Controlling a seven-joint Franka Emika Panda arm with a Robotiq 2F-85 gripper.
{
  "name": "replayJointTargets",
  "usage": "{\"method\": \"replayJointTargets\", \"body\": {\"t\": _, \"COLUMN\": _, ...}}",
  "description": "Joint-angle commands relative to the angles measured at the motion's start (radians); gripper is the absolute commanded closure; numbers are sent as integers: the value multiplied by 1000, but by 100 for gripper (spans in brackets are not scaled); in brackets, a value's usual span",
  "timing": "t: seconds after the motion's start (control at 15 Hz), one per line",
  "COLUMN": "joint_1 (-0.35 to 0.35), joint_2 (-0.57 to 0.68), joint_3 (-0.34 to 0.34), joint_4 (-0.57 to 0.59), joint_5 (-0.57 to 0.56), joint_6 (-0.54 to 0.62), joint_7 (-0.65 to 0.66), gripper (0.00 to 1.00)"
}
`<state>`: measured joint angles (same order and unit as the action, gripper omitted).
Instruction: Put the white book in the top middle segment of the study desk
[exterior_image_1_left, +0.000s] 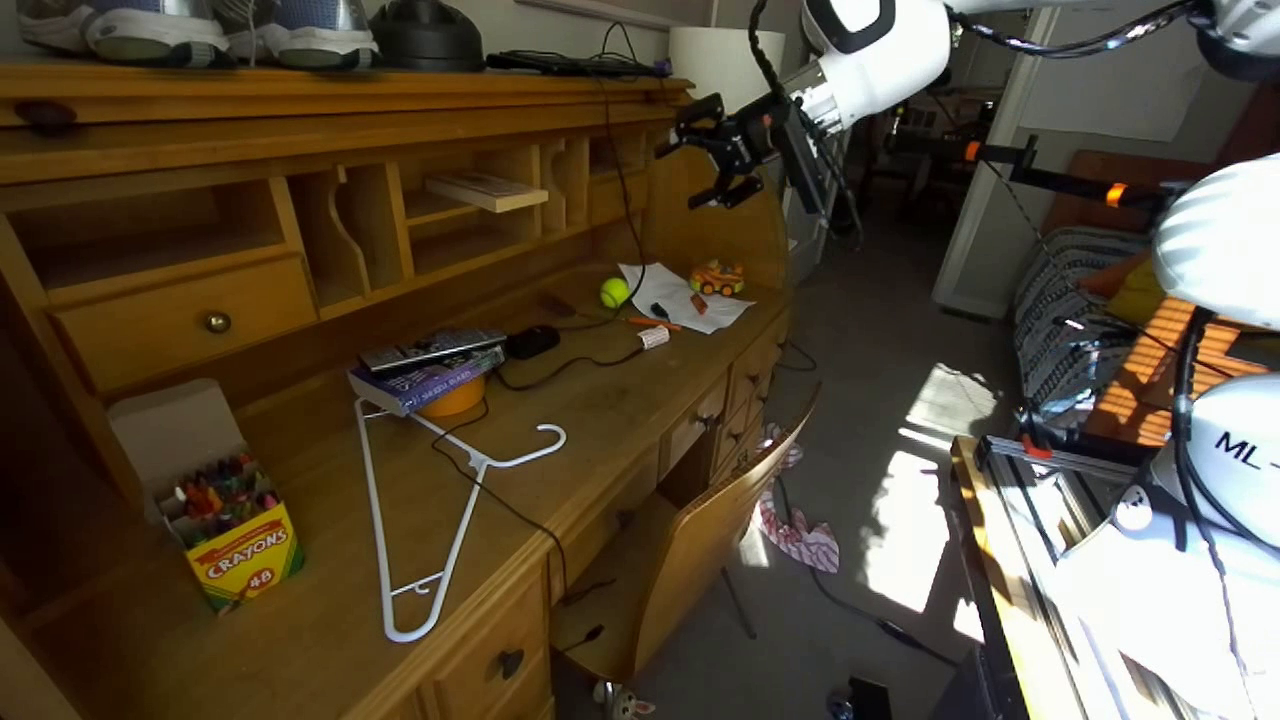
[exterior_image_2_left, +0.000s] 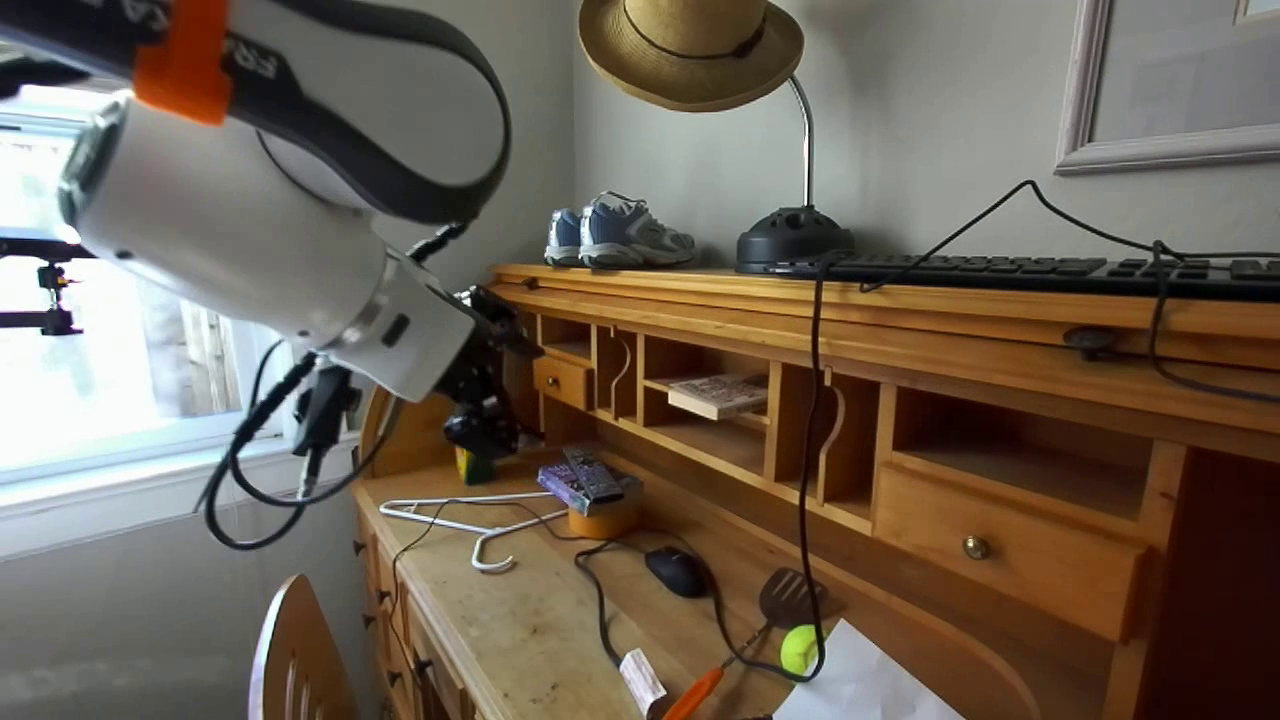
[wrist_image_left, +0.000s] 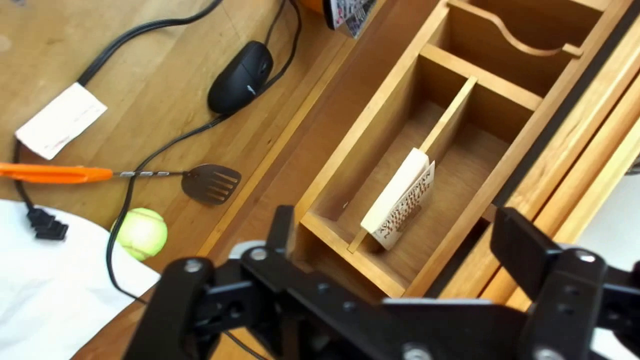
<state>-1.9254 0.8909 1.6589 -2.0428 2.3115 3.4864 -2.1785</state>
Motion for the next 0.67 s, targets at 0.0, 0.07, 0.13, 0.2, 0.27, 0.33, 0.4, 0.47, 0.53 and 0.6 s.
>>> {"method": "replayJointTargets", "body": {"t": 0.0, "joint_1": -143, "joint_2": 69, "joint_3": 175, "joint_4": -98, "joint_5": -144, "joint_6": 181, "joint_7": 12, "gripper": 0}}
{"method": "replayJointTargets", "body": {"t": 0.07, "joint_1": -166, "joint_2": 96, "joint_3": 207, "joint_4": -110, "joint_5": -167, "joint_6": 237, "joint_7": -15, "gripper": 0}}
{"method": "replayJointTargets", "body": {"t": 0.13, "joint_1": -175, "joint_2": 153, "joint_3": 235, "joint_4": -111, "joint_5": -174, "joint_6": 312, "joint_7": -55, "gripper": 0}}
{"method": "replayJointTargets", "body": {"t": 0.2, "joint_1": -167, "joint_2": 219, "joint_3": 253, "joint_4": -101, "joint_5": -162, "joint_6": 398, "joint_7": -112, "gripper": 0}}
{"method": "replayJointTargets", "body": {"t": 0.27, "joint_1": -152, "joint_2": 103, "joint_3": 226, "joint_4": -92, "joint_5": -175, "joint_6": 307, "joint_7": 7, "gripper": 0}}
{"method": "replayJointTargets", "body": {"t": 0.33, "joint_1": -160, "joint_2": 135, "joint_3": 245, "joint_4": -92, "joint_5": -168, "joint_6": 355, "joint_7": -28, "gripper": 0}}
{"method": "replayJointTargets", "body": {"t": 0.4, "joint_1": -163, "joint_2": 163, "joint_3": 252, "joint_4": -91, "joint_5": -165, "joint_6": 375, "joint_7": -52, "gripper": 0}}
{"method": "replayJointTargets", "body": {"t": 0.47, "joint_1": -164, "joint_2": 189, "joint_3": 252, "joint_4": -91, "joint_5": -165, "joint_6": 381, "joint_7": -69, "gripper": 0}}
{"method": "replayJointTargets", "body": {"t": 0.53, "joint_1": -164, "joint_2": 206, "joint_3": 251, "joint_4": -93, "joint_5": -166, "joint_6": 382, "joint_7": -78, "gripper": 0}}
{"method": "replayJointTargets", "body": {"t": 0.6, "joint_1": -164, "joint_2": 216, "joint_3": 251, "joint_4": -94, "joint_5": -166, "joint_6": 382, "joint_7": -82, "gripper": 0}}
